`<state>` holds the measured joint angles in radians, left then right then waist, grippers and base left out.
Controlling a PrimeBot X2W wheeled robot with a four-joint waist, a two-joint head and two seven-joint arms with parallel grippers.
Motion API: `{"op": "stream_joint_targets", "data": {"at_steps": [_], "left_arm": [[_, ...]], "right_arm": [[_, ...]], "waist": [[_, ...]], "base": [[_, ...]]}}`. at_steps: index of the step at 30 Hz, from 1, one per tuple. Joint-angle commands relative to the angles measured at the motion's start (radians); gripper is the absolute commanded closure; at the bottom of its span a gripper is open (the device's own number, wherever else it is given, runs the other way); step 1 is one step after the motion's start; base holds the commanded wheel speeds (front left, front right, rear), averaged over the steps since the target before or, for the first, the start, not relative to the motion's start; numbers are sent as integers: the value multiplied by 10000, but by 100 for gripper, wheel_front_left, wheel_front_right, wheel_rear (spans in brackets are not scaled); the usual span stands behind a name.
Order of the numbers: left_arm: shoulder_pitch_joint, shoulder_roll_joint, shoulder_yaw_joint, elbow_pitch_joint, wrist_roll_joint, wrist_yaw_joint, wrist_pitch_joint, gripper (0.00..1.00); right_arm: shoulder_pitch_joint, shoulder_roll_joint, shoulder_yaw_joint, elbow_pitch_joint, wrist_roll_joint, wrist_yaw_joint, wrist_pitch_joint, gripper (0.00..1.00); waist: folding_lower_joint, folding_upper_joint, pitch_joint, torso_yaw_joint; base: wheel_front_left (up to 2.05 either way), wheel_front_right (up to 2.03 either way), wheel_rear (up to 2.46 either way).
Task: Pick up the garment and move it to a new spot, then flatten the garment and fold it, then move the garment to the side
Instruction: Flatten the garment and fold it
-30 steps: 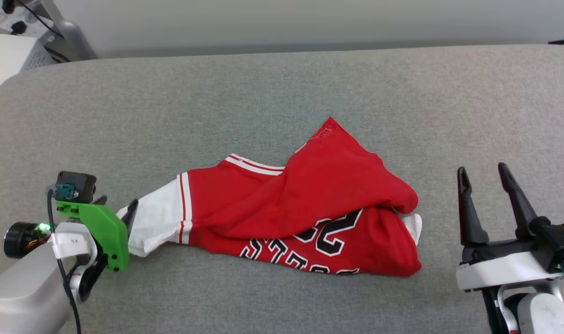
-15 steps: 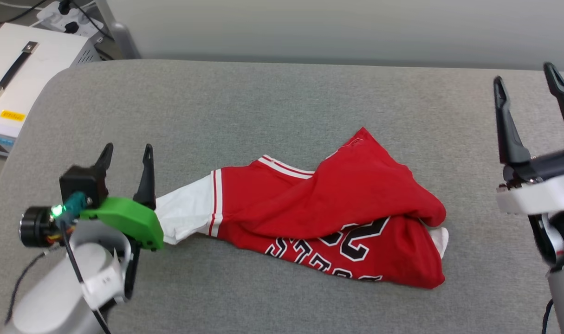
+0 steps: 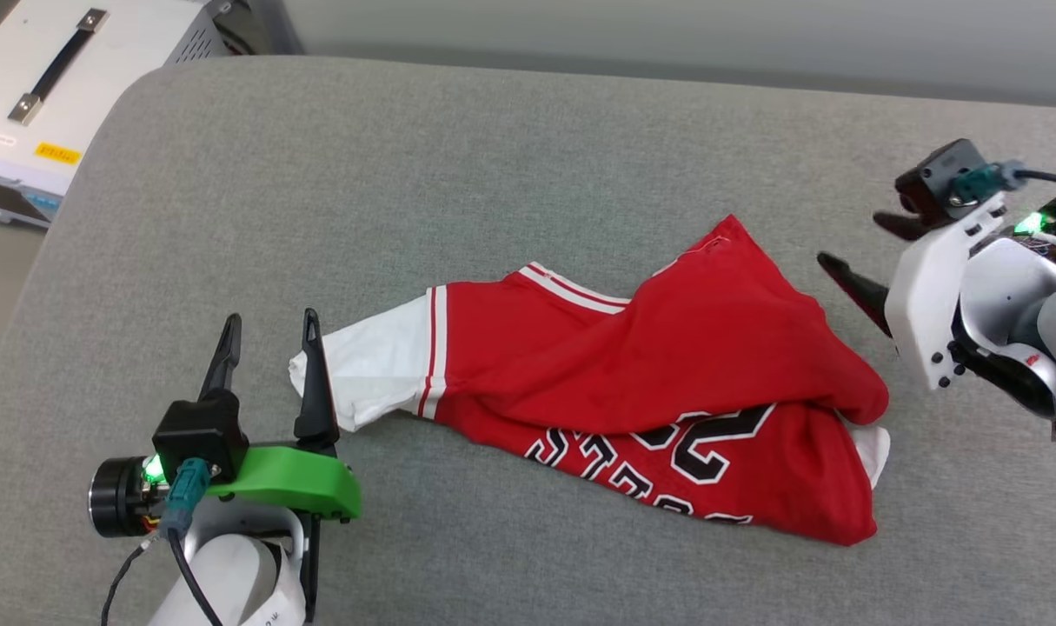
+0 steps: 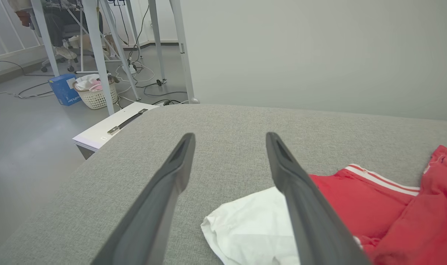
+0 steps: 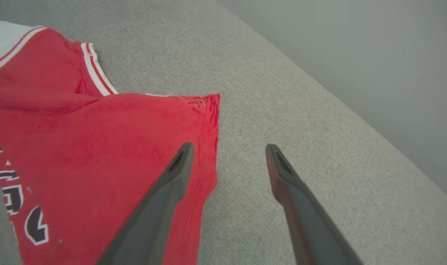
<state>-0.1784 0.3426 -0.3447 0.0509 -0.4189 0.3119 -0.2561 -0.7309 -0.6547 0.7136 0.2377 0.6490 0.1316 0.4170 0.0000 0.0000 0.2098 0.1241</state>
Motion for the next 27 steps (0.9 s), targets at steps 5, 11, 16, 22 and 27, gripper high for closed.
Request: {"op": "stream_joint_targets", "data": {"at_steps": [5,11,16,22,27], "left_arm": [[202,-753,695,30,752,-655,-56,0],[41,-1424,1283,67,1419,-1279,-56,0],[-130,-1886,1701,231,1855,-1735,-56,0],[-108,-2221,2166,389,2273,-2165,-56,0],[-19,-2356,2543,535,2547,-2426,-57,0]], "right_arm": [[-1013,-361,1202,284,1298,-9,2072,0],[-1745,-175,2353,1160,1624,-9,2771,0],[-1661,148,3441,2100,1891,-9,2959,0],[-1473,374,4264,2638,2561,-9,2734,0],[-1965,392,4379,2766,2645,-9,1381,100]], "waist": [[0,0,656,374],[0,0,1220,645],[0,0,1442,777],[0,0,1433,704],[0,0,1197,471]], "base": [[0,0,0],[0,0,0],[0,0,0],[0,0,0],[0,0,0]]}}
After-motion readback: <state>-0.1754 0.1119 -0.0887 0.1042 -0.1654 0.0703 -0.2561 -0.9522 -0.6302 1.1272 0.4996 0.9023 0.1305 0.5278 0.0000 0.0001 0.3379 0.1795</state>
